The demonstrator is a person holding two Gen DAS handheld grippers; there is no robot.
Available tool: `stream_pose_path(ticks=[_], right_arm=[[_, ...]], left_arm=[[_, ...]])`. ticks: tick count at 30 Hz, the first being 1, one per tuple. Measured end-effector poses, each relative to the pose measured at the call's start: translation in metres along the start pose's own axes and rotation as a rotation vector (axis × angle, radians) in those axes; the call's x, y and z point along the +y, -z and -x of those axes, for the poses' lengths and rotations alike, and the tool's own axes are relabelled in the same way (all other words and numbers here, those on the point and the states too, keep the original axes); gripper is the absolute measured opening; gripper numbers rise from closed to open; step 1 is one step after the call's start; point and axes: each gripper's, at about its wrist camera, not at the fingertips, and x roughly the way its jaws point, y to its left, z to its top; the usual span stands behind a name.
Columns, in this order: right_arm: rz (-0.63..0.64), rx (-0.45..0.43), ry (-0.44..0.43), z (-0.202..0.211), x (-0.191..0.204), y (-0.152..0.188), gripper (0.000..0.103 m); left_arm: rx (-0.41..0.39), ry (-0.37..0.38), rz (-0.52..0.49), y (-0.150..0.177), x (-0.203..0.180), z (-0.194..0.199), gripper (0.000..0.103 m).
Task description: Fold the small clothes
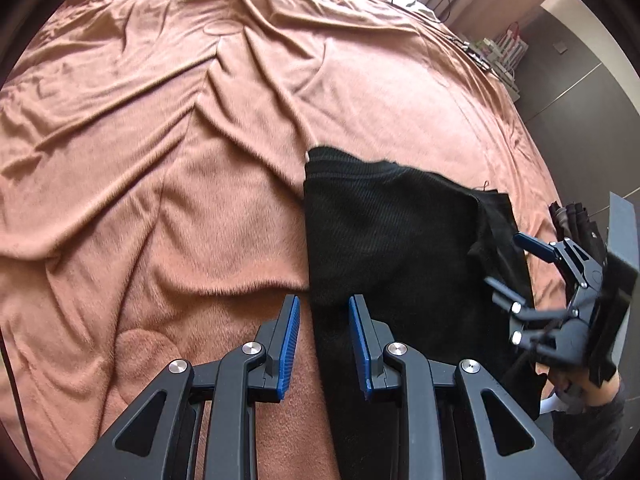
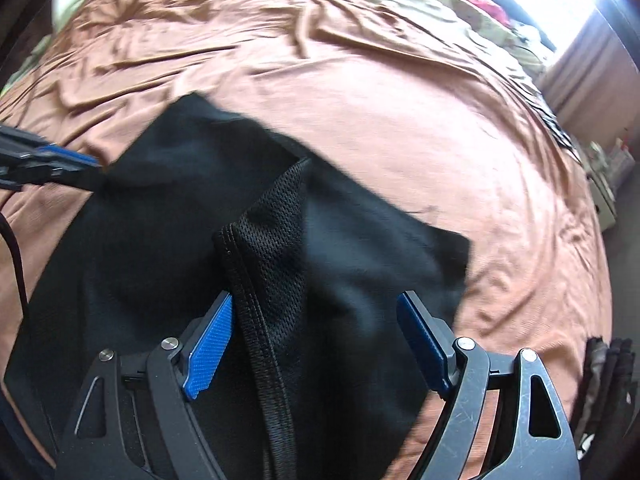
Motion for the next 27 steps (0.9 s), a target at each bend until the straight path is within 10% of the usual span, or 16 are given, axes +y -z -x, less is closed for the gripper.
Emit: stream_pose_path(ticks=[7,27], right_arm=[[-0.205,-0.001,0.055,-0.001,-0.045,0.004,0.080],[-0.481,-0.048,-0.541,-0.017,-0.138,0.047,0.075]], left_arm=[[-0.006,0.006,0.023,-0.013,0.006,-0.003,0.027],[0.009,0.070,0.065,-0.034,0.008,-0.034,0.027]])
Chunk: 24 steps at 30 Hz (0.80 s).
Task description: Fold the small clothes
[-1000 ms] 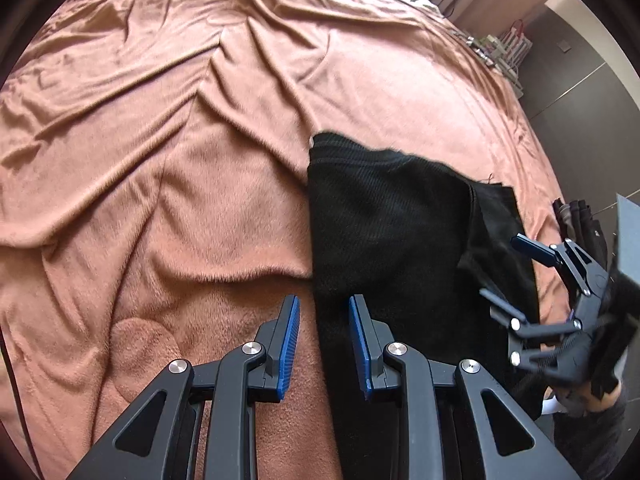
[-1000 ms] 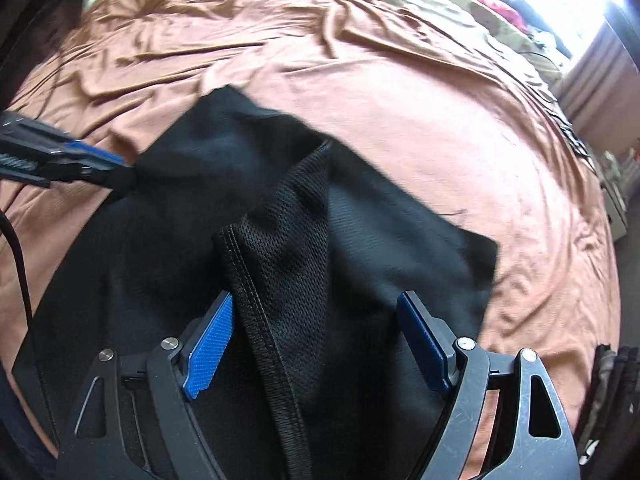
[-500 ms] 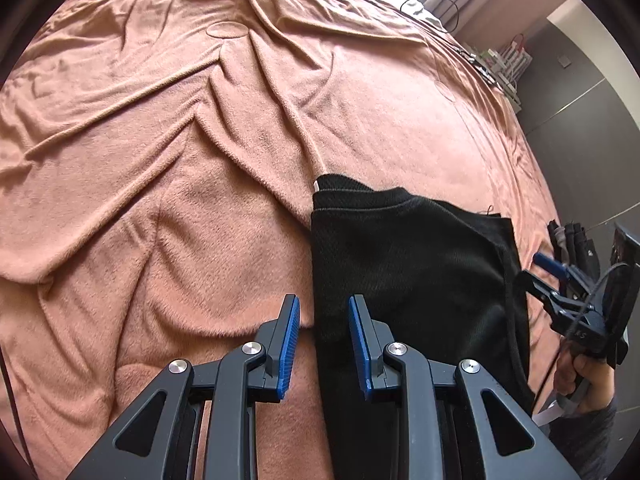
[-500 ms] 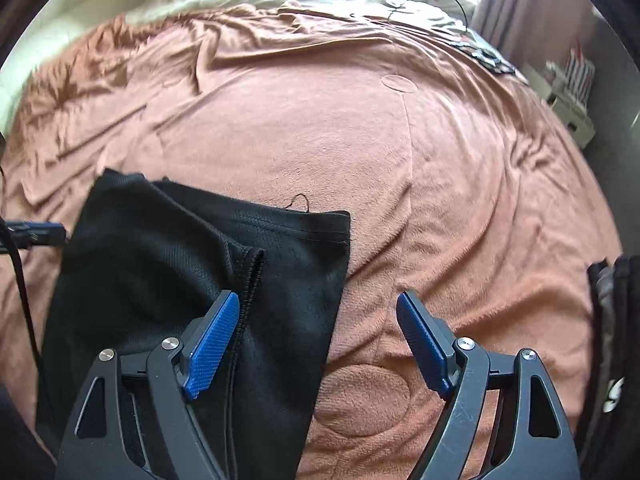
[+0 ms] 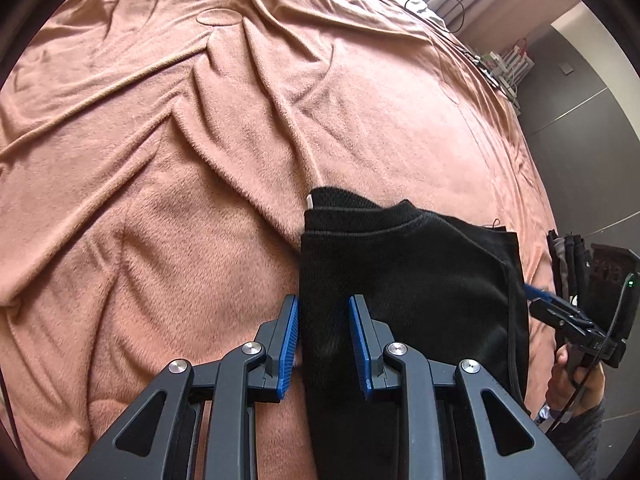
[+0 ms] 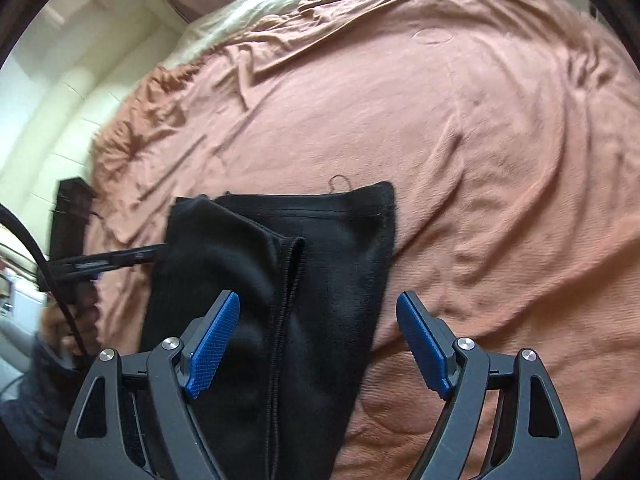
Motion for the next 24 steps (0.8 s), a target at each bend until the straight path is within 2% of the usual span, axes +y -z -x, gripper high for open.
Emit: stream_pose_path(ticks=[4,7,9,14,18,22,23,24], right_arm=[[-0.045,0.041,-0.085,-0.012,-0.024,-0.004,0.055],[-0.079,0.041,-0.169,-0.018,-0.043,-0.011,0.044],[-0.092,0.043,-0.227,-0.022,-0.052,-0.014,0.042],[-0.085,0.057,-0.276,-0.033,-0.069,-0.021,0.042],[-0.073,0.063,-0.286,-0.041,-0.077,-0.027,0.042],[-0.054,0.060,-0.265,-0.042,-0.077,-0.029,0.042],[-0.048,0.056,-0.252,-0.043,-0.072,-0.029,0.040],[-0.037,0.050,-0.226,-0.042,-0.068,-0.029,0.031]], left_arm=[[-0.003,0.019,0.010,-0.006,0.002,-0.005,0.027],[-0.006,0.037,0.019,-0.012,0.004,-0.009,0.027],[-0.012,0.045,0.023,-0.016,0.005,-0.012,0.027],[-0.025,0.065,0.031,-0.023,0.007,-0.016,0.027],[-0.042,0.080,0.040,-0.028,0.008,-0.019,0.027],[-0.060,0.072,0.044,-0.027,0.009,-0.016,0.016],[-0.067,0.067,0.040,-0.026,0.008,-0.014,0.013],[-0.075,0.065,0.037,-0.024,0.007,-0.011,0.013]])
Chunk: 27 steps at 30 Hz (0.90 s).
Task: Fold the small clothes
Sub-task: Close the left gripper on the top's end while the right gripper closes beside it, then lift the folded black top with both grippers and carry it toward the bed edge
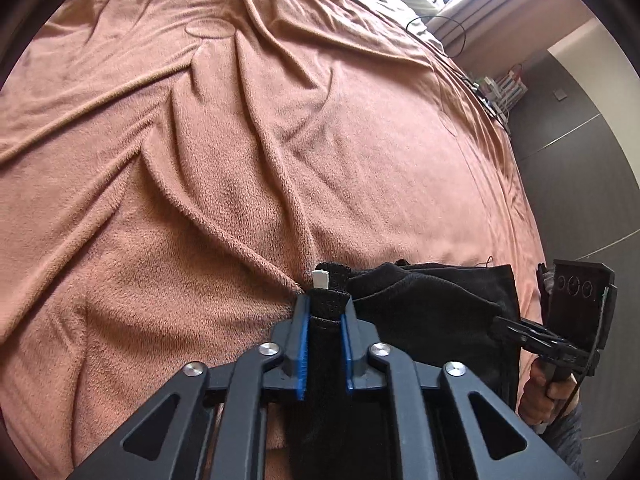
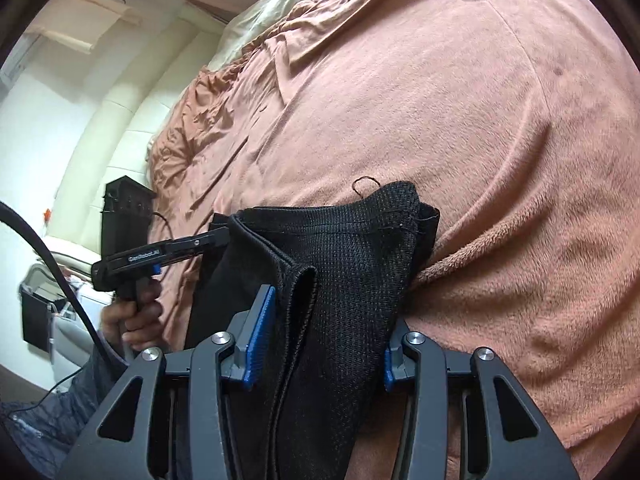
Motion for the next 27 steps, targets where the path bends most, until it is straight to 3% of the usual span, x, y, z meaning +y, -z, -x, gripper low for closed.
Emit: stream_pose_path(ticks=[1,4,16,27], right_arm=[[0.011,-0.001,0.036,0.000,0.003,0.001,0.023],[0.035,-0.013,0.082,0.003,0.018,0.005,0.013],[0.138,-0.135,0.162,0.039,0.098,0.035,0.011],[0.224,-0.239,0.169,0.108,0.160,0.082,0.010]], left_arm=[[-0.007,0.000,-0.002,0.002,0.000,0.004,0.012],[-0.046,0.020,-0.004,0.005,-0.002,0.020,0.012],[-0.158,0.090,-0.048,0.017,-0.028,0.097,0.011],[-0.275,0.140,-0.097,0.039,-0.059,0.181,0.011]])
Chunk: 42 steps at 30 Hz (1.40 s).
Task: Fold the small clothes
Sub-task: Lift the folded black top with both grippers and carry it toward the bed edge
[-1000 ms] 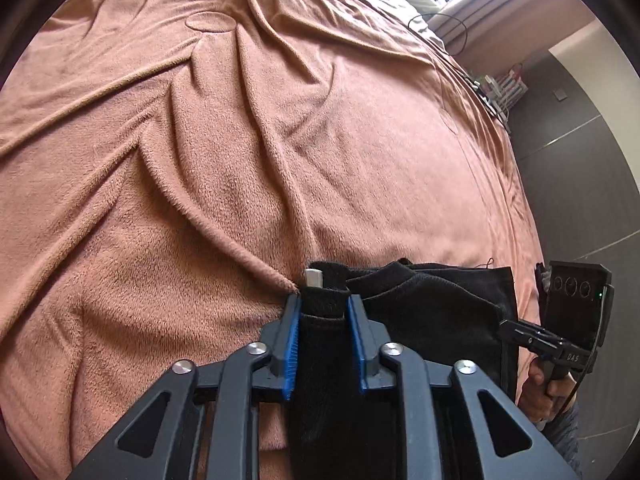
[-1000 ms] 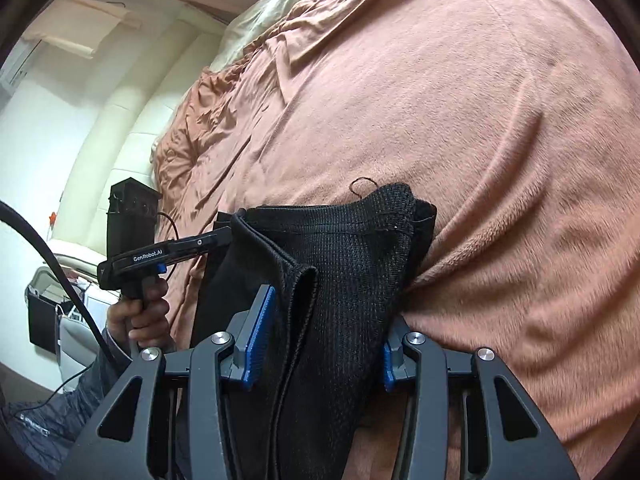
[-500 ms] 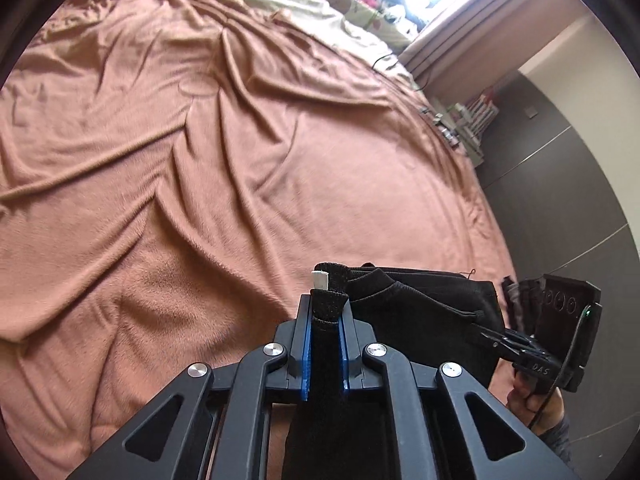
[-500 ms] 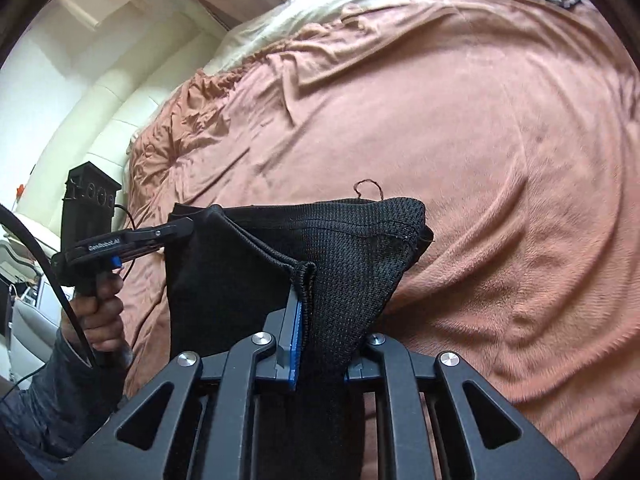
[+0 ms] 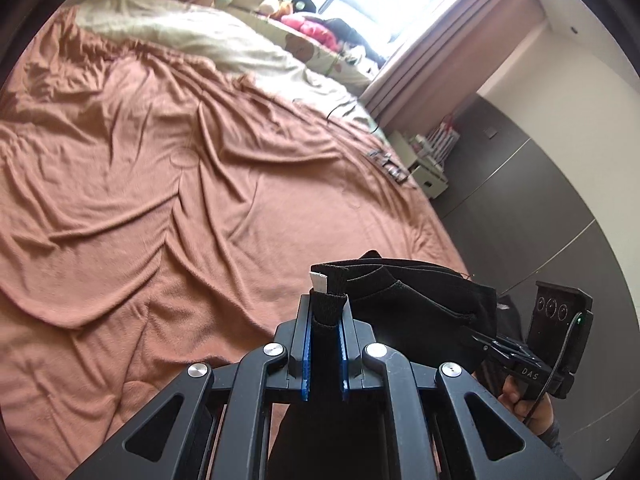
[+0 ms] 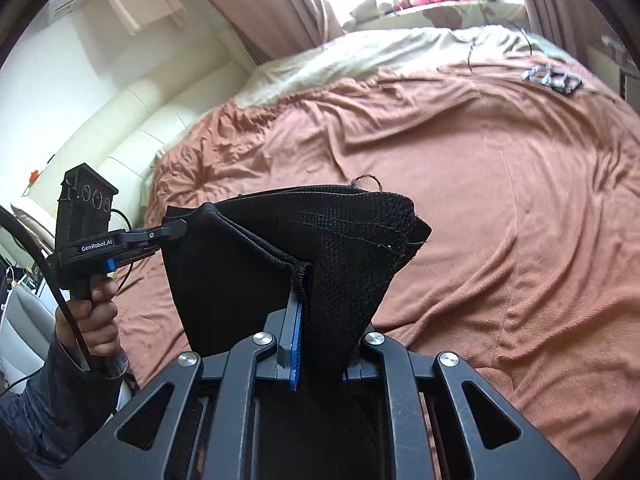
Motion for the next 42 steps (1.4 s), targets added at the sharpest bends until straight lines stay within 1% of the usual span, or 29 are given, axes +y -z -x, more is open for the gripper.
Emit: stream_pose_path(ticks=[6,10,14,19,28,32,35,42], right_arm=[[0.059,-0.053,-0.007,0.045,0.040,0.008,0.010],[0.092,-0.081,-0.016,0.065,0.065,0.012,0.010],[0.127,-0.100,-0.025,0.075,0.090,0.013,0.010],[0.166,-0.117,-0.044,0.077,0.120,0.013,0.010],[0.216,-0.107,-0.084,0.050,0.170,0.006,0.010],[0.233,-0.090,-0.106,0.031,0.186,0.001,0.010],[0.250,-0.076,-0.123,0.013,0.198,-0.007,0.010],[0.300,-0.045,-0.172,-0.025,0.233,-0.022,0.010]], left_arm=[[-0.072,0.013,-0.021,0.000,-0.017,0.050,0.011],[-0.121,0.013,-0.033,-0.003,-0.021,0.083,0.011],[-0.169,0.008,-0.032,-0.005,-0.017,0.114,0.011],[-0.232,-0.006,-0.010,-0.005,-0.005,0.151,0.011],[-0.333,-0.035,0.049,-0.002,0.027,0.213,0.011],[-0.370,-0.059,0.070,0.005,0.044,0.239,0.011],[-0.396,-0.065,0.087,0.010,0.061,0.259,0.011],[-0.443,-0.108,0.123,0.017,0.104,0.305,0.011]])
